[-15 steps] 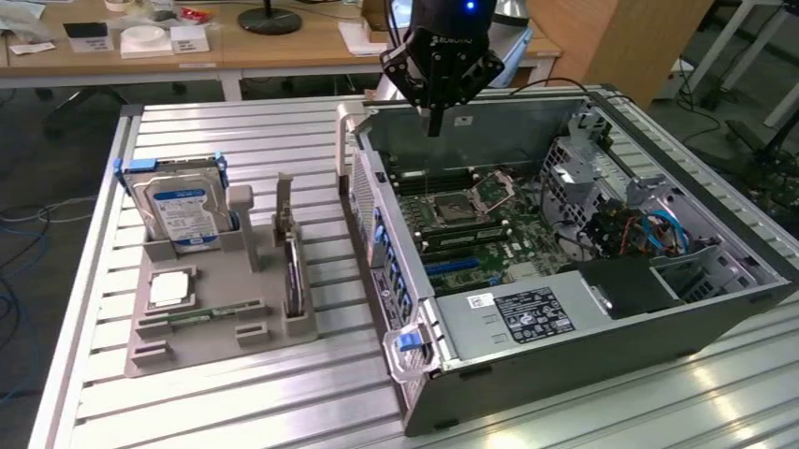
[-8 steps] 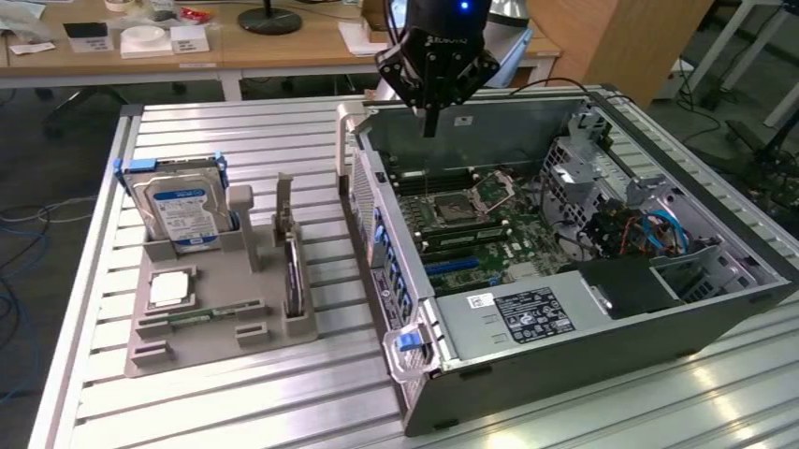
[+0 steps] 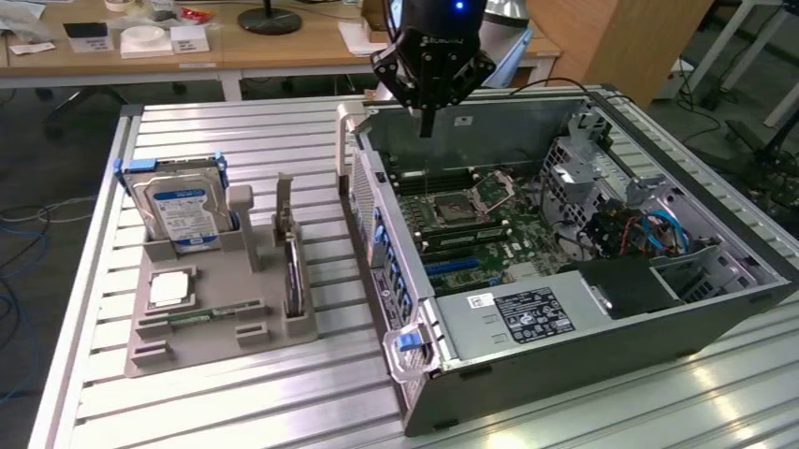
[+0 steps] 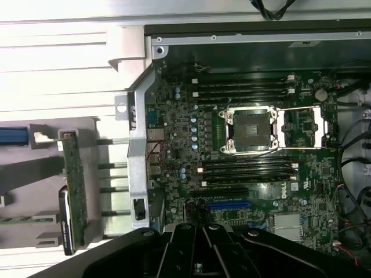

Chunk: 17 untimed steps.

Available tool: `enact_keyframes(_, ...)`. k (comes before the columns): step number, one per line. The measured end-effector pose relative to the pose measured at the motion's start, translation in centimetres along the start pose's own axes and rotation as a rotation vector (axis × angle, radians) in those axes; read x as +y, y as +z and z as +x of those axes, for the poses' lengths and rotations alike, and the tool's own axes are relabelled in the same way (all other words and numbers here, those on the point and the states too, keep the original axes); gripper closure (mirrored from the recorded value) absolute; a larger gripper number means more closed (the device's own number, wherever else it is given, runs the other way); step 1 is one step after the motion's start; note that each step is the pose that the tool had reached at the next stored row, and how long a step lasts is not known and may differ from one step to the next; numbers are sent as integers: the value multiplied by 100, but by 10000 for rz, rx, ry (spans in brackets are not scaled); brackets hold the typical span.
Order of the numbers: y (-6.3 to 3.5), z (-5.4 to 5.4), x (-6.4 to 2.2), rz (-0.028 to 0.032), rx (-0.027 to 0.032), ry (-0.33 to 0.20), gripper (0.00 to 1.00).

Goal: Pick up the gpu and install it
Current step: 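Reach for the gpu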

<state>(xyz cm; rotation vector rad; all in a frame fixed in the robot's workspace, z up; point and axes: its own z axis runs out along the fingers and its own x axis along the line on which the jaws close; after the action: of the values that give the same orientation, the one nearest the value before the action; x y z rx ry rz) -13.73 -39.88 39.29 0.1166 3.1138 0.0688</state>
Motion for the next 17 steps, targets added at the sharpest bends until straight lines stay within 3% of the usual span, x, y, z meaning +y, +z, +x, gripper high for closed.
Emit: enact_keyframes(17,1,70,-5,0,13,1,89)
